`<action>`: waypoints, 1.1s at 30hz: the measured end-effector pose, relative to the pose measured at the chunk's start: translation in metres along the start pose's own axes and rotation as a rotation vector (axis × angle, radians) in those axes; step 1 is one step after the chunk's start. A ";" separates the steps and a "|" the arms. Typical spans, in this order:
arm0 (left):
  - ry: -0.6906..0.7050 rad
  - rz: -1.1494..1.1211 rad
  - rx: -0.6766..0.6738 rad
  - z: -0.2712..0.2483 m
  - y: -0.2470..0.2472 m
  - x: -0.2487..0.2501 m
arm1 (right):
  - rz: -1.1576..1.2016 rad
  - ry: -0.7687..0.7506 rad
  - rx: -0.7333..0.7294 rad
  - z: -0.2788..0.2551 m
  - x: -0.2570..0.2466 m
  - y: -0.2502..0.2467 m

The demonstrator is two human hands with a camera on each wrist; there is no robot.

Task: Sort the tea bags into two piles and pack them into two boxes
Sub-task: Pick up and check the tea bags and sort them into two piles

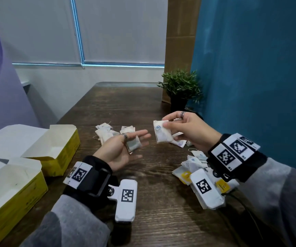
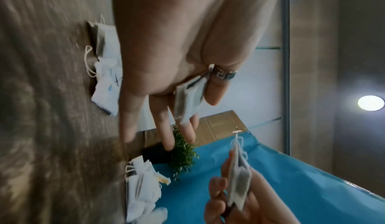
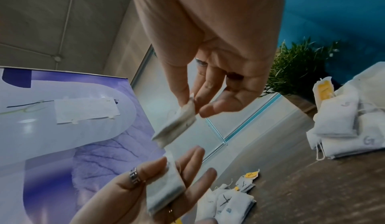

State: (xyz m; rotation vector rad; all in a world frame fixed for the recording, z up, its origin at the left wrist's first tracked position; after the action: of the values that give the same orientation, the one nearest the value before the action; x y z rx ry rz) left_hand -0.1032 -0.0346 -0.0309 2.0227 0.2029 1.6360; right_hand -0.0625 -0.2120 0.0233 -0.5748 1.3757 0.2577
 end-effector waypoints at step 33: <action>-0.092 -0.053 0.048 -0.002 0.008 -0.018 | -0.276 -0.193 -0.289 -0.043 -0.004 -0.012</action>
State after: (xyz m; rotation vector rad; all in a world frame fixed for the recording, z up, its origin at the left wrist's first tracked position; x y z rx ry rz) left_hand -0.1109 -0.0483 -0.0426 2.1043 0.2629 1.5158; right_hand -0.0939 -0.2446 0.0265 -0.9469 1.0644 0.2823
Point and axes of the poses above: each hand's wrist, its own z-axis towards the middle knuckle, its own y-axis out of the palm, x = y × z, the point moved 4 cm from there along z, towards the middle knuckle, and after that the axes turned 10 degrees about -x, right-handed, at the moved point
